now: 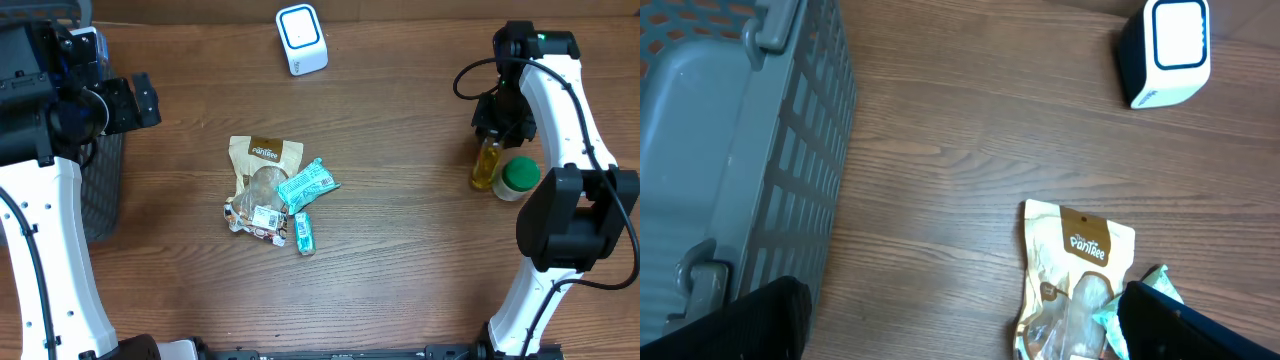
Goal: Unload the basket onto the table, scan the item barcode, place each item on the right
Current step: 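Set the bottle down at the right side and release it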
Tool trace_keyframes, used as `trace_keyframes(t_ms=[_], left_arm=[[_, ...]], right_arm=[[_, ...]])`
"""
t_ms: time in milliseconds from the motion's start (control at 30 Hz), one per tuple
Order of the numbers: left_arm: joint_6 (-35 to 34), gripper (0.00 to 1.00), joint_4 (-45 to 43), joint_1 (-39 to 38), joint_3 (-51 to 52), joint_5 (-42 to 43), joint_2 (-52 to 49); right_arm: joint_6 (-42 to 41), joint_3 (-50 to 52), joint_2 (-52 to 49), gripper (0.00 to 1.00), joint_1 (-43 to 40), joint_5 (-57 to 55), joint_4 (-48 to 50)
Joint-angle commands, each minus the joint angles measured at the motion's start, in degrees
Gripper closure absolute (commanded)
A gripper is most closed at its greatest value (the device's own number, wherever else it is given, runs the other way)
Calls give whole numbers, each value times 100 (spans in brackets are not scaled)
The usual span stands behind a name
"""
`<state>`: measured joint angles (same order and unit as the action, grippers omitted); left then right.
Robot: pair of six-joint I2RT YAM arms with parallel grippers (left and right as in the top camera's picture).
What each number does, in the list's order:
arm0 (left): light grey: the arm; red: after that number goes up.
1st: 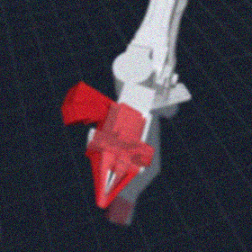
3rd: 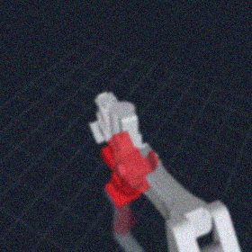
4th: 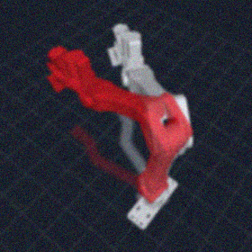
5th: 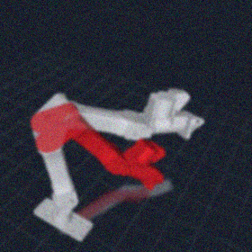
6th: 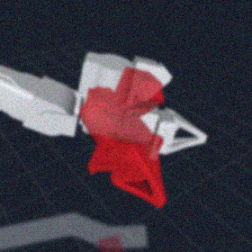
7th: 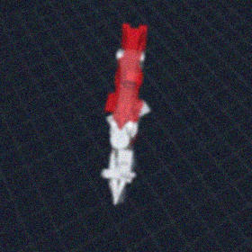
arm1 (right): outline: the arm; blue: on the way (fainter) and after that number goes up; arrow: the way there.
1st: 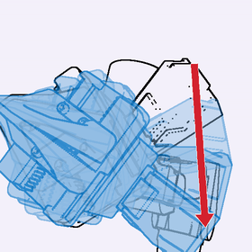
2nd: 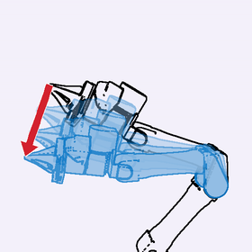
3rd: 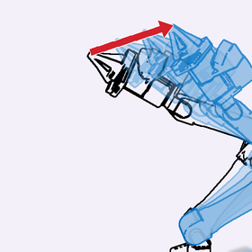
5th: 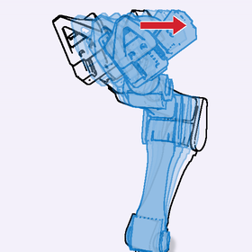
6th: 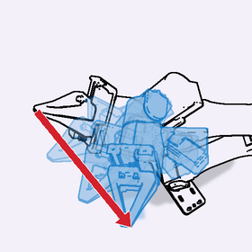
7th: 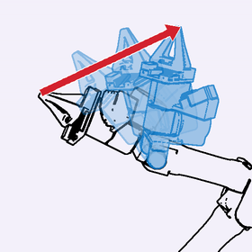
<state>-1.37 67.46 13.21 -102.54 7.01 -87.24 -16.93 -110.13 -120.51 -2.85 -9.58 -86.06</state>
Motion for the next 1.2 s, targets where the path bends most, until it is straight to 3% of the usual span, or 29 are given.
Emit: trace_keyframes(t_ms=[0, 300, 533, 700, 833, 933, 1167], left_arm=[[-35, 0, -15, -15, -63, -11, -13], [-35, 1, -15, -15, -63, -13, -13], [-35, 0, -15, -15, -63, -11, -13], [-35, 0, -15, -15, -63, -11, -13], [-35, 0, -15, -15, -63, -11, -13], [-35, 0, -15, -15, -63, -11, -13], [-35, 0, -15, -15, -63, -11, -13]], right_arm=[[-109, -11, 66, 67, 4, -238, 74], [-114, -11, 66, 61, -101, 337, 988], [-114, -7, 66, 59, -136, 372, 1139], [-111, -7, 66, 44, -136, 369, 1082], [-111, -7, 66, 12, -136, 369, 1045], [-107, -9, 66, 0, -136, 319, 1123], [-107, -916, 269, 0, -70, 22, 844]])
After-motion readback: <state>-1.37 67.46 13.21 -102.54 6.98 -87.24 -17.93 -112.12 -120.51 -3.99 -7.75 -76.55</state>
